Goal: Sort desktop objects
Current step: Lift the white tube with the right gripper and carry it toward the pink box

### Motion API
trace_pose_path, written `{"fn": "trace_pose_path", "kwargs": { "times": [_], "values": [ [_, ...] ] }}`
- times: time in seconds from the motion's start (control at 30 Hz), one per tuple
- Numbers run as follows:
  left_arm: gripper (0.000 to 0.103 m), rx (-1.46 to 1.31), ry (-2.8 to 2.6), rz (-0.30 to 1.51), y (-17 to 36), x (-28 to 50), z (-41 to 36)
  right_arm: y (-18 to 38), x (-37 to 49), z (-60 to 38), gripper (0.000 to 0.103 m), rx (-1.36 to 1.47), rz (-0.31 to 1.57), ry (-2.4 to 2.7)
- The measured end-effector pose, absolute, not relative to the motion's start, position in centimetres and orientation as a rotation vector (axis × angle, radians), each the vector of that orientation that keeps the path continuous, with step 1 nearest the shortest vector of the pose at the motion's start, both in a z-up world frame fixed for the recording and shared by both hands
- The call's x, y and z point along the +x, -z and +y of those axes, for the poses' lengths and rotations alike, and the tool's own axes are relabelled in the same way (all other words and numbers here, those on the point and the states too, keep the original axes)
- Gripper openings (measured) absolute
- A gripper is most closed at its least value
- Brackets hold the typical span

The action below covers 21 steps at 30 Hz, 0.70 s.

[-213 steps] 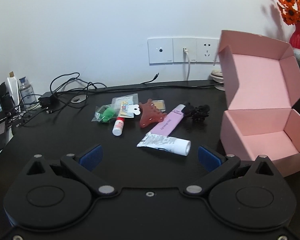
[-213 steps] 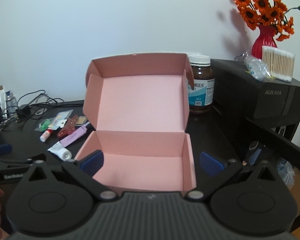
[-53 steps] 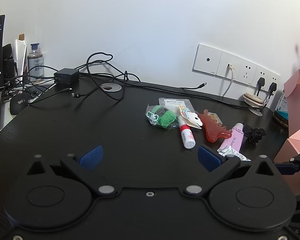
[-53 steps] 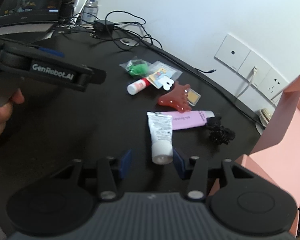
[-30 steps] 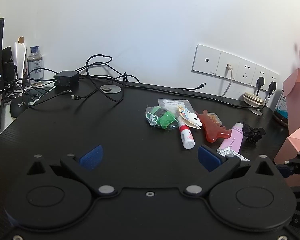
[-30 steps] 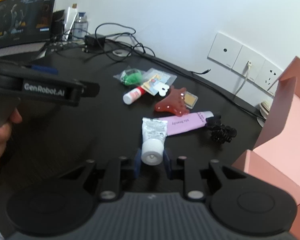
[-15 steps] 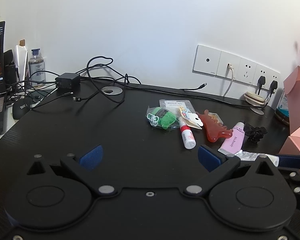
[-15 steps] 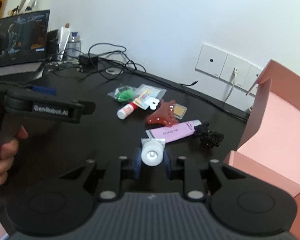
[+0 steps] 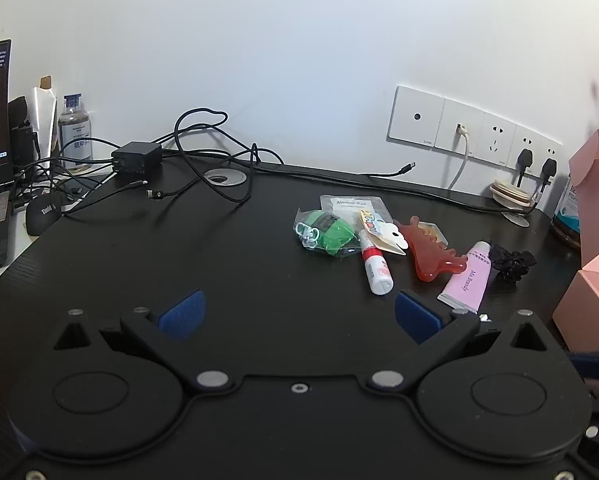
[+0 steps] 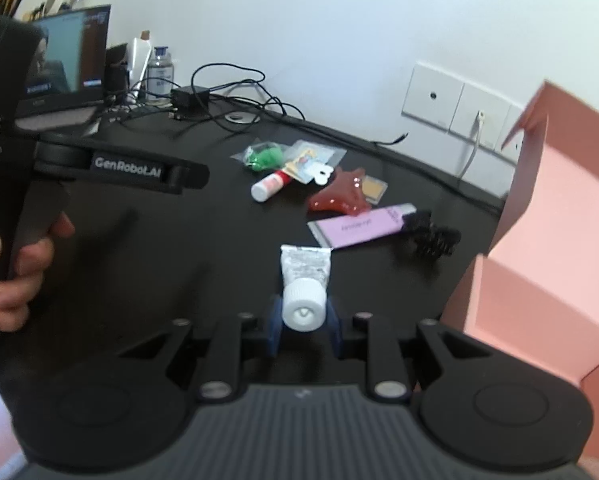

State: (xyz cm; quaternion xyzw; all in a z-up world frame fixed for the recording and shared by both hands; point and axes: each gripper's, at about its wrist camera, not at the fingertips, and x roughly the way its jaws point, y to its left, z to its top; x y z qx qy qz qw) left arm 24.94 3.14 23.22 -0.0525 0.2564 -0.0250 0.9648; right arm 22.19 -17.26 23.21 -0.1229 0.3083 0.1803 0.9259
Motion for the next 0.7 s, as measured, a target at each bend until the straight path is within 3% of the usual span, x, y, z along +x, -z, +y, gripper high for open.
{"fn": "trace_pose_path", "kwargs": {
  "times": [0.2,0.33,0.4,0.7],
  "values": [
    [0.103,-0.107,0.049,0.522,-23.2,24.9,3.2,-22.6,22.4,-17.6,0.023,-0.133,0.684,-0.370],
    [0.103,-0.101,0.051,0.520,-23.2,24.9,3.1,-22.5,21.8,-16.3,0.026,-0.260,0.669,-0.347],
    [0.103,-0.100,0.051,0.519,-23.2,24.9,3.1,-22.6,21.4,-15.6,0.037,-0.328,0.648,-0.334],
    [0.103,-0.102,0.049,0.519,-23.2,24.9,3.0,-22.0,20.6,-12.2,0.037,-0.595,0.555,-0.321]
  ]
}}
